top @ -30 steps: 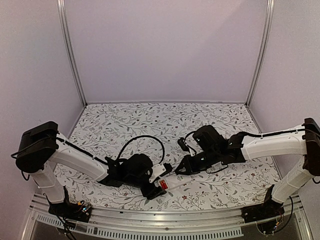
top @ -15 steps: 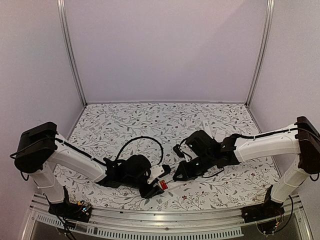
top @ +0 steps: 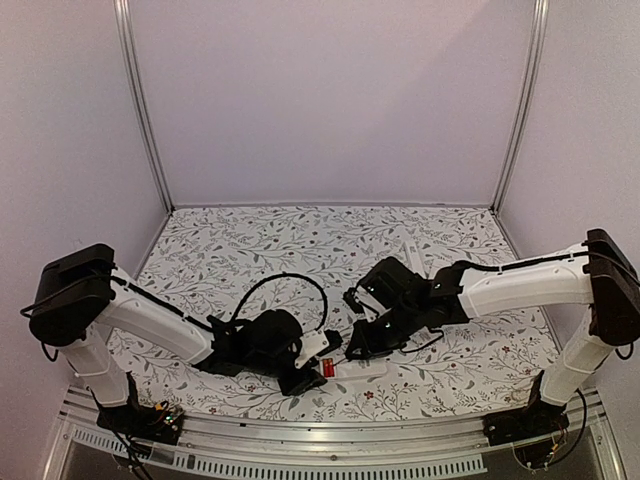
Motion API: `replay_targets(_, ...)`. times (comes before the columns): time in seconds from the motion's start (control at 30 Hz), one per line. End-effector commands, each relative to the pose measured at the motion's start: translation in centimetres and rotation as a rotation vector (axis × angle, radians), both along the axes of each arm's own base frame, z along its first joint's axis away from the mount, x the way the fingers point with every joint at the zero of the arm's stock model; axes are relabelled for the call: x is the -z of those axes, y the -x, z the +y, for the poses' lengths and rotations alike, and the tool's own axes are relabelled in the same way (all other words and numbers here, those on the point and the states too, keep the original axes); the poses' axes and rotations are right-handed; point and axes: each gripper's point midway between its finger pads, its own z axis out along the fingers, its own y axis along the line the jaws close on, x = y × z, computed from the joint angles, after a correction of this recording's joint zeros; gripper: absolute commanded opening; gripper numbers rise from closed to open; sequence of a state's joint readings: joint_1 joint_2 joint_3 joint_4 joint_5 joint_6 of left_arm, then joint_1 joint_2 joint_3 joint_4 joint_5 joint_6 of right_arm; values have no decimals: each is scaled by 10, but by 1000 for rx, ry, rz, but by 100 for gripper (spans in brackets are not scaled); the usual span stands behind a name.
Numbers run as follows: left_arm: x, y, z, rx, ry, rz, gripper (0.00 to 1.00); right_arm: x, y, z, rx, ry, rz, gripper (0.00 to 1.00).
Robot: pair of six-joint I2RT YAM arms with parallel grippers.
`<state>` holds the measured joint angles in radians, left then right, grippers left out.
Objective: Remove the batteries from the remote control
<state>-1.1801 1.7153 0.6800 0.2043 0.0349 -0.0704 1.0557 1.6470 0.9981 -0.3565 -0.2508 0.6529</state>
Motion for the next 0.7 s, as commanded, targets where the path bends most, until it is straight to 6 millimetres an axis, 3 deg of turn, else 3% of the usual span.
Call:
replay_targets(0.0,1,5,-7,34,0,-6,46,9,3,-4,-5,97,11,0)
replay_targets(0.17,1,5,-10,46,3,-8,46,19,10,-1,-9,120,69,0)
replay_targets(0.4,1,8,-15,66,16,4,43,29,22,21,-35,5,161,0)
replay_targets(0.67,8,-6,-7,0,-28,-42,41,15,33,39,-47,-181,228,0)
